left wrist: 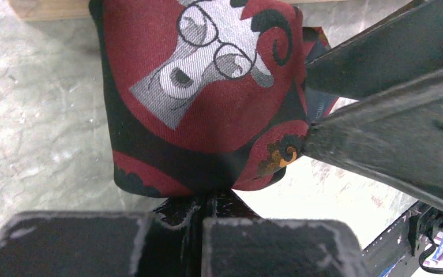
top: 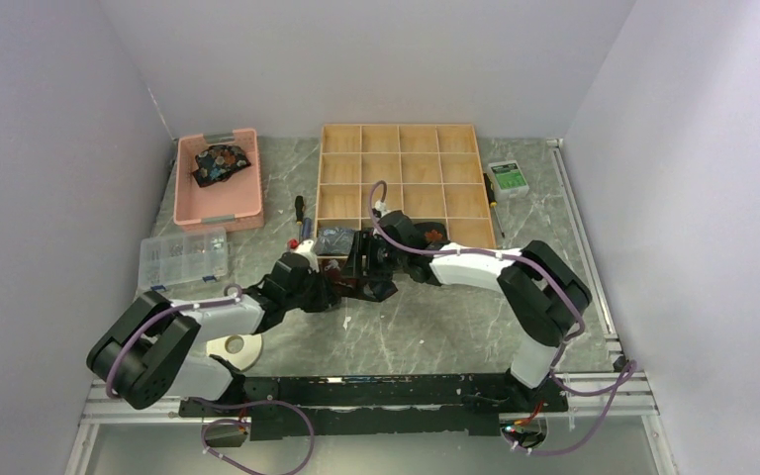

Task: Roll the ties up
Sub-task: Roll the tie at the center of the board.

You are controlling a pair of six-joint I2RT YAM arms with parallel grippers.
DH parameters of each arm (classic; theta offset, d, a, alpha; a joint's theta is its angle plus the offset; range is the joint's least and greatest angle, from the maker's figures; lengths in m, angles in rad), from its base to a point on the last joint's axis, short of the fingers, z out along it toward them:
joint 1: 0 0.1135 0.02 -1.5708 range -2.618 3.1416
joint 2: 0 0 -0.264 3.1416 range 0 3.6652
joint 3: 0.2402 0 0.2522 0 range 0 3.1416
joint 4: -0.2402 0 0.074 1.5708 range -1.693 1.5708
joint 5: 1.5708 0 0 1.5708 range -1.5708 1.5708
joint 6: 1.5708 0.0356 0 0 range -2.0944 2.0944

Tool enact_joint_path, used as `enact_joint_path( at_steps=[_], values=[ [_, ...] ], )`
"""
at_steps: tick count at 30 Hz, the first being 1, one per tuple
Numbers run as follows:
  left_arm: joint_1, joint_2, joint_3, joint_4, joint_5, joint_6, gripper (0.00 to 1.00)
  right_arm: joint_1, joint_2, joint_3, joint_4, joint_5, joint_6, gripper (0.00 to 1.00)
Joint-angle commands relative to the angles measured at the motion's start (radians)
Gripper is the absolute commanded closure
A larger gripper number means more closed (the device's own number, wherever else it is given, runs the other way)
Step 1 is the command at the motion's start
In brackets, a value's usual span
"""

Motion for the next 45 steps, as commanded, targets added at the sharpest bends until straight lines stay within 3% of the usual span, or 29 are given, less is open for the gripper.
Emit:
enact_joint_path(
  at_steps=[1,10,15,19,24,30,34,38,41,45],
  values=[
    [0.005,0.058,0.021,0.063,0.024,-0.004,0.97,-0.004,-0.064,-0.006,-0.018,0.060,0.013,0.36],
    [0.005,-0.033,-0.015,-0.004,0.034,0.001,0.97,-0.011,-0.185,-0.110,-0.036,0.098,-0.020,0.37],
    [0.005,-0.134,-0.041,-0.056,0.065,0.007,0.97,0.019,-0.280,-0.290,0.008,0.114,-0.084,0.61],
    [0.005,-0.195,-0.069,-0.071,0.071,0.002,0.97,0.042,-0.257,-0.371,0.054,0.113,-0.079,0.71],
    [0.006,-0.326,-0.096,-0.156,0.044,-0.025,0.97,0.046,-0.194,-0.359,0.083,0.180,-0.065,0.73],
    [0.005,-0.590,-0.101,-0.360,-0.115,-0.050,0.97,0.025,-0.085,-0.256,-0.034,0.364,-0.058,0.73],
    [0.005,-0.662,-0.086,-0.424,-0.182,-0.055,0.94,0.003,-0.090,-0.242,-0.056,0.413,-0.058,0.73],
    [0.017,-0.621,-0.058,-0.431,-0.210,-0.056,0.83,0.002,-0.178,-0.264,-0.025,0.349,-0.112,0.66],
    [0.057,-0.562,-0.041,-0.370,-0.176,-0.071,0.62,0.005,-0.258,-0.279,-0.020,0.271,-0.133,0.50],
    [0.157,-0.502,-0.053,-0.221,-0.079,-0.134,0.40,0.005,-0.296,-0.212,-0.033,0.182,-0.134,0.39]
  ],
)
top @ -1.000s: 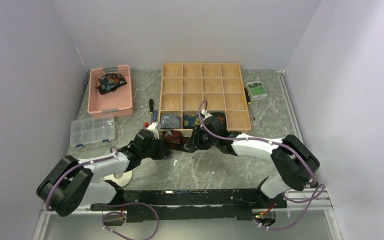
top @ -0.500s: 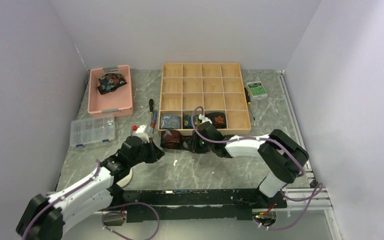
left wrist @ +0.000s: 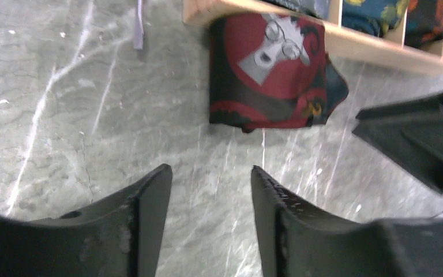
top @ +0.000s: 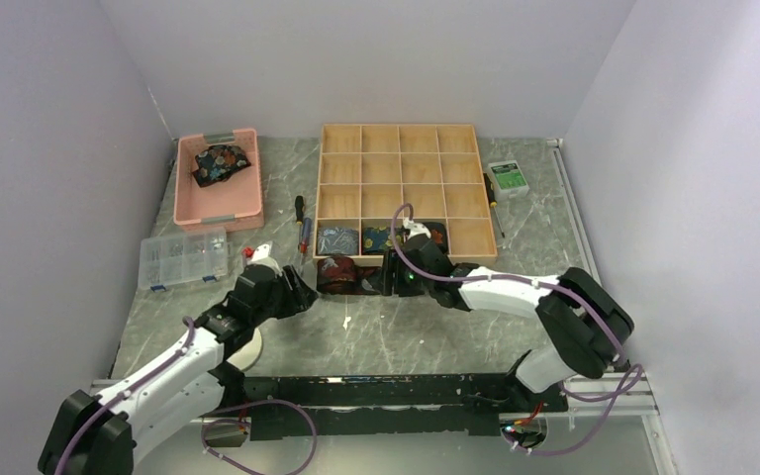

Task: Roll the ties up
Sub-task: Roll the tie at the center of the board.

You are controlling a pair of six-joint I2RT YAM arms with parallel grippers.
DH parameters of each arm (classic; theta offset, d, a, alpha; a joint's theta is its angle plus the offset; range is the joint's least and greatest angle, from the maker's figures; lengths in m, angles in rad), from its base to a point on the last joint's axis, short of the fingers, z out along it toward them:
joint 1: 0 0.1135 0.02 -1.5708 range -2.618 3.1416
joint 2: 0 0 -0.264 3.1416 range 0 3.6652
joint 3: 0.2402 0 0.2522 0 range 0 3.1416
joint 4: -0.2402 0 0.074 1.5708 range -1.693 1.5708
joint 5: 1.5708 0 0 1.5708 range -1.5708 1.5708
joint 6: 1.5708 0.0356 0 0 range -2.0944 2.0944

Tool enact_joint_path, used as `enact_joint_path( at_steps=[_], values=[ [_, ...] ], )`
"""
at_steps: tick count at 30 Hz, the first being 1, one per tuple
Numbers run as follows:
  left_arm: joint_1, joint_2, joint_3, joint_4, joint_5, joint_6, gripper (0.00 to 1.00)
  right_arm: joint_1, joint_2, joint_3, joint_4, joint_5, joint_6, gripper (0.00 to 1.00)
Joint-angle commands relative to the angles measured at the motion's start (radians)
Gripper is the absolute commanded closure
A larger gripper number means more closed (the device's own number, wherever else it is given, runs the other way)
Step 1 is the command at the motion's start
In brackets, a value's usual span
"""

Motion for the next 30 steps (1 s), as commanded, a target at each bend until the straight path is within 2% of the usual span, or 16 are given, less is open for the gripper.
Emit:
enact_joint_path(
  at_steps=[1,5,8,11,14,19,30],
  values=[
    [0.105,0.038,0.024,0.185,0.098,-0.080,0.37,-0.002,-0.046,0.086,0.003,-0.117,-0.026,0.38],
    [0.261,0.082,-0.025,0.342,0.260,-0.155,0.27,-0.002,0.049,0.200,0.018,-0.219,0.004,0.37],
    [0.357,0.187,-0.042,0.466,0.408,-0.185,0.24,-0.002,0.140,0.264,0.036,-0.252,0.034,0.38],
    [0.393,0.317,-0.041,0.615,0.515,-0.211,0.23,-0.003,0.195,0.305,0.049,-0.253,0.052,0.39],
    [0.395,0.404,-0.032,0.690,0.571,-0.220,0.22,-0.003,0.239,0.341,0.030,-0.230,0.055,0.40],
    [0.394,0.456,-0.001,0.653,0.591,-0.183,0.22,-0.007,0.291,0.361,-0.001,-0.211,0.048,0.44],
    [0.310,0.558,0.079,0.558,0.562,-0.100,0.26,-0.038,0.300,0.227,0.101,-0.250,0.091,0.53]
  ],
)
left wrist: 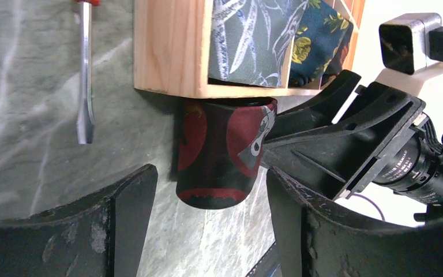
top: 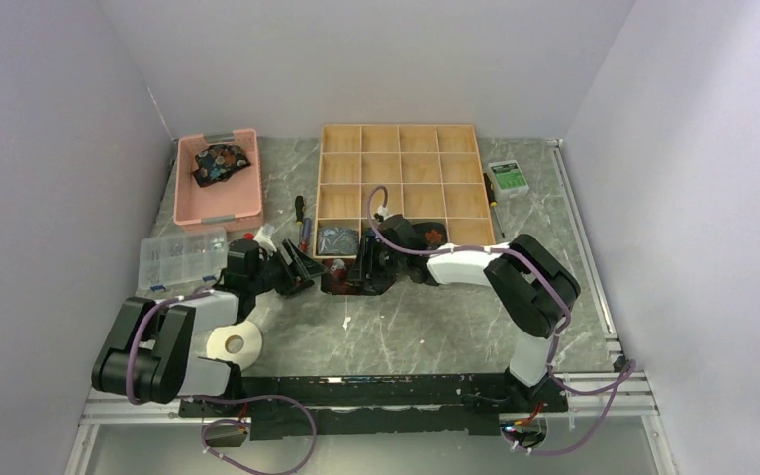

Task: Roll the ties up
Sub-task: Roll the tie at the center of the board.

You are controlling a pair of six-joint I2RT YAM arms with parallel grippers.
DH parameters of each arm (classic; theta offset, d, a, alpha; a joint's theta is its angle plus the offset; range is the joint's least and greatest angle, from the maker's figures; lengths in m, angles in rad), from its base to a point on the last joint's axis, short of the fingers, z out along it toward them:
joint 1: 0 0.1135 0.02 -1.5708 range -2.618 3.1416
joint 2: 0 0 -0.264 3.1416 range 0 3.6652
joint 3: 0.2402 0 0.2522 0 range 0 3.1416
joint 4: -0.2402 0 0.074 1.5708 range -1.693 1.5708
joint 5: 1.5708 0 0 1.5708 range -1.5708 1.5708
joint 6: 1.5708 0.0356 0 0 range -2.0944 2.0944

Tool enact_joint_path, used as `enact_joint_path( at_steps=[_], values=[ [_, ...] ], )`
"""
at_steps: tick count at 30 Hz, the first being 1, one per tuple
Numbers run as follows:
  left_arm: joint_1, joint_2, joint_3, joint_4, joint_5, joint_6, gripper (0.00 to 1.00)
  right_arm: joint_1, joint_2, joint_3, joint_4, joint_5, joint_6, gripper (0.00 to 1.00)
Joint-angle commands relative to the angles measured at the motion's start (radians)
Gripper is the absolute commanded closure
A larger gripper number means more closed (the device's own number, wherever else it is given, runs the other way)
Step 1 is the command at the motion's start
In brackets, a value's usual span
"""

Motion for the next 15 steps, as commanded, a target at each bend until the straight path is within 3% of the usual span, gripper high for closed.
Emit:
enact_joint_path(
  at_steps=[1,15],
  values=[
    [-0.045,0.035,0.068,-0.022,0.005,0.066,0.26,-0.013,-0.005,-0.050,0.059,-0.018,0.016,0.53],
    [-0.125,0.183,0.143,-0.040,-0.002,0.146,0.29,-0.037,0.012,-0.100,0.124,-0.073,0.033,0.56]
  ],
)
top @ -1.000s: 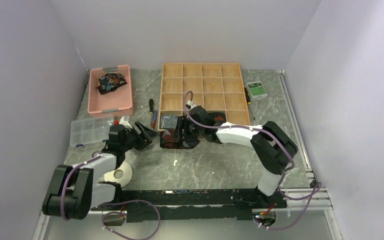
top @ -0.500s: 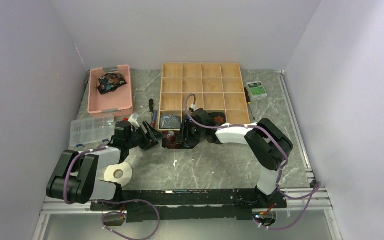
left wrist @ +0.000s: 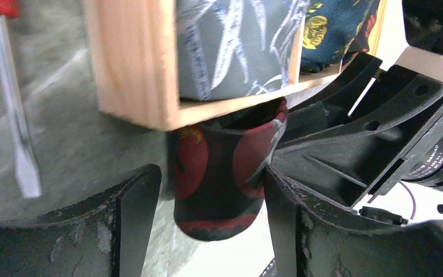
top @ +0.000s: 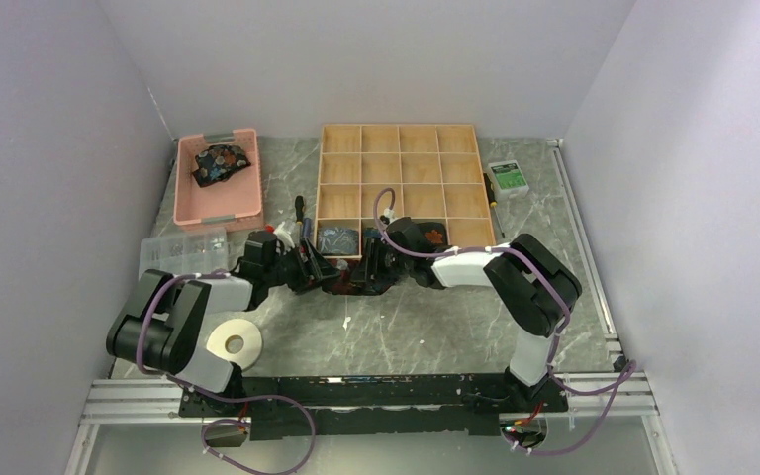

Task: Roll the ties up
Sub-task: Roll the tie at the center of the board.

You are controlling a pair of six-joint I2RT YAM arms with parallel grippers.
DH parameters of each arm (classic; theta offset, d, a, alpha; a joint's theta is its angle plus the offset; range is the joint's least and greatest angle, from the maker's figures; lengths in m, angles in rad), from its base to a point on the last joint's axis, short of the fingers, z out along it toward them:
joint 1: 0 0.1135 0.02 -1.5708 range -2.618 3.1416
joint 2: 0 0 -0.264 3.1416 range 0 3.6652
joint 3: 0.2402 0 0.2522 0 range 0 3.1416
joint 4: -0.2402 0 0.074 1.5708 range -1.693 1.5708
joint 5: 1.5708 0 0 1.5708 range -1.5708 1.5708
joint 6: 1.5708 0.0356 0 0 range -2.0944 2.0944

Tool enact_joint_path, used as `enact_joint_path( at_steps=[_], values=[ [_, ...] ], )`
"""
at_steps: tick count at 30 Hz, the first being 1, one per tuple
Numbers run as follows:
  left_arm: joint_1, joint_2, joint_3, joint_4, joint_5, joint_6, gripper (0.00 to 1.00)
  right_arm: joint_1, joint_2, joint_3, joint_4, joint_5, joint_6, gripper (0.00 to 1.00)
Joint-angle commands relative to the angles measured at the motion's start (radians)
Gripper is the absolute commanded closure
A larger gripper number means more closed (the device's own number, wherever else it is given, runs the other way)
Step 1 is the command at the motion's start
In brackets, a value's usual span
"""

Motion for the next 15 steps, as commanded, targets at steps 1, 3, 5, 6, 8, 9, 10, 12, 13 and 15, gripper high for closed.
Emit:
enact_joint_path(
  at_steps=[1,3,5,6,8,9,10,12,13,15],
  values=[
    [-0.045,0.035,0.044,-0.010,-0.014,0.066,0.29,-0.005,0.012,-0.019,0.002,-0.003,-0.004,0.57],
    [-0.054,0.039,0.048,-0.009,-0.032,0.063,0.30,-0.006,0.012,-0.021,0.006,-0.005,-0.004,0.57],
    [-0.058,0.041,0.058,-0.018,-0.036,0.068,0.35,-0.006,0.013,-0.020,0.007,-0.008,-0.006,0.57],
    [-0.059,0.041,0.062,-0.025,-0.036,0.072,0.40,-0.007,0.013,-0.019,0.008,-0.009,-0.005,0.57],
    [-0.066,0.036,0.068,-0.037,-0.034,0.080,0.50,-0.007,0.015,-0.017,0.008,-0.011,-0.005,0.57],
    [-0.070,0.034,0.070,-0.046,-0.035,0.082,0.55,-0.007,0.015,-0.018,0.009,-0.011,-0.005,0.57],
    [-0.076,0.030,0.070,-0.053,-0.039,0.087,0.61,-0.006,0.014,-0.018,0.010,-0.012,-0.005,0.57],
    [-0.095,0.017,0.079,-0.085,-0.061,0.100,0.72,-0.005,0.012,-0.018,0.011,-0.014,-0.004,0.57],
    [-0.108,0.009,0.089,-0.115,-0.079,0.111,0.77,-0.006,0.009,-0.017,0.010,-0.014,-0.004,0.57],
    [-0.133,-0.018,0.118,-0.216,-0.130,0.138,0.89,-0.006,-0.005,-0.017,-0.001,-0.006,-0.004,0.56]
  ],
)
